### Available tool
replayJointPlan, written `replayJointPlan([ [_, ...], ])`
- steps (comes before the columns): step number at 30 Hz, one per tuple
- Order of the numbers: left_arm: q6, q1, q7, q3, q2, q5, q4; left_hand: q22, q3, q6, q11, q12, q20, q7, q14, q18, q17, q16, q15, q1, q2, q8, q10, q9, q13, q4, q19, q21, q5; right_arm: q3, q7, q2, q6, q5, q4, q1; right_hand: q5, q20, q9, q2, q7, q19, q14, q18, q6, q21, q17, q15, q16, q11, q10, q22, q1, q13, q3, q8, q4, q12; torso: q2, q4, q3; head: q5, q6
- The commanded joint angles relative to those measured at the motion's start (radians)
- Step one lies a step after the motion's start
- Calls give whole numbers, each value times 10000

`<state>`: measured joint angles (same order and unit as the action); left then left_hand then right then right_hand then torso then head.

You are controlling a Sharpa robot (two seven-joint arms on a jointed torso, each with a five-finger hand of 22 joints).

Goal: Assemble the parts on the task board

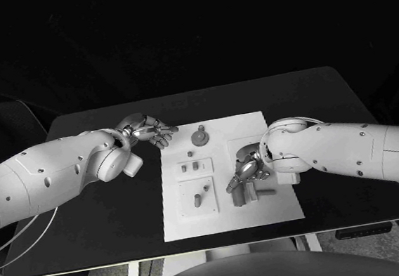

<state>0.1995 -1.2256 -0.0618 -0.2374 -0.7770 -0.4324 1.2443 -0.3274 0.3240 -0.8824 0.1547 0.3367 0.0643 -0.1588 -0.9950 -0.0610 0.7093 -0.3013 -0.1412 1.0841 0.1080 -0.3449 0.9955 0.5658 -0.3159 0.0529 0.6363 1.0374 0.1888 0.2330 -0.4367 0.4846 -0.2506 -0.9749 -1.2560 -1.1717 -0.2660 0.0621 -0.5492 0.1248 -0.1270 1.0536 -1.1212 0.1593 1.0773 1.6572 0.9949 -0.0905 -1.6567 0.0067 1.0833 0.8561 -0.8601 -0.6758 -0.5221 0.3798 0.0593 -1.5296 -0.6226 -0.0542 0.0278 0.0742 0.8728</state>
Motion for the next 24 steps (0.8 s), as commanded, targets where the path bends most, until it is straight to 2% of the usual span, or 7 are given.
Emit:
replayJointPlan([
  [1, -134, -15, -24, 5, 29, -30, 6, -16, -43, -46, 10, -60, -30, -1, 31, -131, -13, 39, -8, -64, -2, 50, -91, -17, 12, 8, -48, -51, -27, 8, -130, 13, -243, -636, -30, 2, 11, -6, -11, -1398, -66, -82, 59, 1025, -36, 1239, 14, -19, -1026, -12, -73, 13, -1541, 14, -864, 56, 816, 53, -2, -7, 7, -1, -2],
  [15, -156, -15, -13, 4, 30, -30, 6, -16, -46, -41, 11, -69, -30, -1, 36, -129, -16, 41, -9, -66, -1, 54, -104, -19, 14, 8, -52, -53, -26, 8, -303, 18, -274, -722, 20, 2, 72, -30, -15, -1277, -73, -124, 110, 1025, -24, 1240, 29, -1, -1025, 17, -110, 35, -1436, 10, -818, 50, 763, 53, 2, 0, 11, -4, -2],
  [24, -171, -15, 0, 4, 18, -31, 13, -16, -48, -40, 12, -74, -30, -1, 39, -128, -18, 43, -10, -67, -1, 56, -112, -19, 15, 8, -55, -55, -26, 8, -455, 38, -138, -863, 31, 2, 171, -74, -20, -1086, -76, -169, 168, 1025, -2, 1247, 53, 29, -1032, 58, -140, 73, -1178, -1, -712, 37, 650, 40, 1, -3, 7, -9, -2],
])
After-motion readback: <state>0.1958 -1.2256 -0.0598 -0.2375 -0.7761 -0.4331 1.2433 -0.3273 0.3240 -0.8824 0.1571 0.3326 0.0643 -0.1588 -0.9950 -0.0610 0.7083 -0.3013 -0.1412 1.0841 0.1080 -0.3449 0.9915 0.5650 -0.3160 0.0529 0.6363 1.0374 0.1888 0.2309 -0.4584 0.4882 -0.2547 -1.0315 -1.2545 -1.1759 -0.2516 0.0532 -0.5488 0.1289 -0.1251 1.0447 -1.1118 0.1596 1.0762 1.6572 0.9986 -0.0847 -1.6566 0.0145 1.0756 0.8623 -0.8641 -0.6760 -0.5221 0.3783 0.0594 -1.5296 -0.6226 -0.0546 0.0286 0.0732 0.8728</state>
